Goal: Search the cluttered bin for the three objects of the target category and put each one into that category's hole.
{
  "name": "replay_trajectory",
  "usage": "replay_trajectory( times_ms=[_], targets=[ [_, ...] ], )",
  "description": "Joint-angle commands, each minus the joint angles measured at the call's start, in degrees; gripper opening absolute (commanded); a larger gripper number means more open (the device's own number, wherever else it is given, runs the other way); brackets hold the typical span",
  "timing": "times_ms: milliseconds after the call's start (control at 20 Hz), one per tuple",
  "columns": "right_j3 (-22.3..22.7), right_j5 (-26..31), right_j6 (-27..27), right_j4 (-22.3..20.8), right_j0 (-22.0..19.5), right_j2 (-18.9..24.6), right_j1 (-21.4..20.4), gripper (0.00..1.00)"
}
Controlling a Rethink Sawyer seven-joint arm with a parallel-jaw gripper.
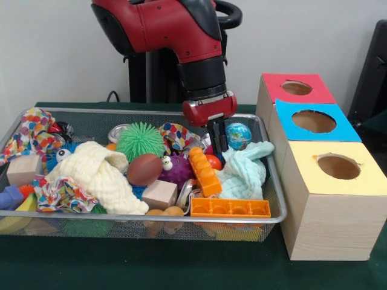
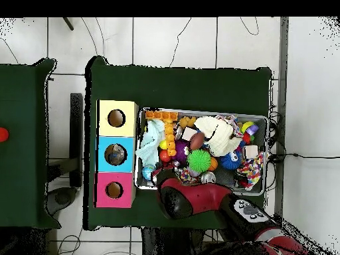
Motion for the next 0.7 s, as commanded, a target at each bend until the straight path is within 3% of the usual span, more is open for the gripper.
replay_trajectory(
  times_ms=[50, 700],
  targets=[
    [-7.2, -0.7, 7.1, -0.7, 1.2, -0.3, 1.6, 1.0],
    [-5.4, -5.4, 9.3, -2.4, -2.6, 4.7, 1.4, 1.0]
  ],
)
